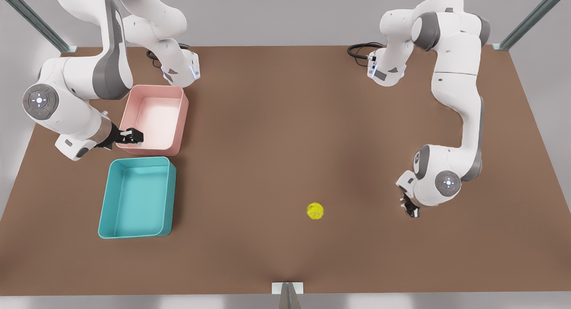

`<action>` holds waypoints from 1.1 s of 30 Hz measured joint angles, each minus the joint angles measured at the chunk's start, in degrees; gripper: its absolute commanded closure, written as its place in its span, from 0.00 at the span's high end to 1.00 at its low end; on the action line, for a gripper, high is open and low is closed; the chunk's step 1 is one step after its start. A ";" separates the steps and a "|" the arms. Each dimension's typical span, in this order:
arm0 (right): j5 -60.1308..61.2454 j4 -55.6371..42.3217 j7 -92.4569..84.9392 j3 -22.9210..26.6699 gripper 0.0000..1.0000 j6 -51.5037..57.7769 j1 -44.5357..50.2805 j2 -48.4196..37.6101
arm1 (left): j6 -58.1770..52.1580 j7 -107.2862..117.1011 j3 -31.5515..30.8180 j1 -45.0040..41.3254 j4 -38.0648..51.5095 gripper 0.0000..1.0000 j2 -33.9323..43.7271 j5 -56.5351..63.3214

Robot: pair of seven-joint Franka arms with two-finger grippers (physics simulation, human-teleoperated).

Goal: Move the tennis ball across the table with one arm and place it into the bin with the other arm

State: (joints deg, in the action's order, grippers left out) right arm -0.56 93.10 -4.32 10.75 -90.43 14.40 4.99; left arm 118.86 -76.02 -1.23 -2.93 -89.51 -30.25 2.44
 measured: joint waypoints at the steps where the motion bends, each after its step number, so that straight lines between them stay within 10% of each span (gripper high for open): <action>1: 0.00 0.00 0.00 0.00 1.00 -0.02 0.01 0.01 | -5.54 4.74 1.82 -1.31 2.71 1.00 5.45 -2.09; 12: 0.72 -7.52 0.01 -0.01 1.00 -0.19 2.80 9.30 | -47.04 42.17 0.53 -4.93 18.57 1.00 14.39 -3.60; 20: 8.23 -17.80 0.72 -0.04 1.00 -7.19 6.56 28.55 | -53.45 58.86 0.45 -3.31 18.31 1.00 13.86 -3.36; 33: 10.69 -12.42 4.10 0.04 1.00 -24.85 8.45 35.93 | -55.24 74.21 0.45 -3.31 18.30 1.00 13.18 -3.34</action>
State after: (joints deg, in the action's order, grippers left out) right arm 10.12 80.68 -0.22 10.79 -115.28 22.85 40.92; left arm 63.62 -1.81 -0.79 -6.24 -71.21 -17.07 -0.90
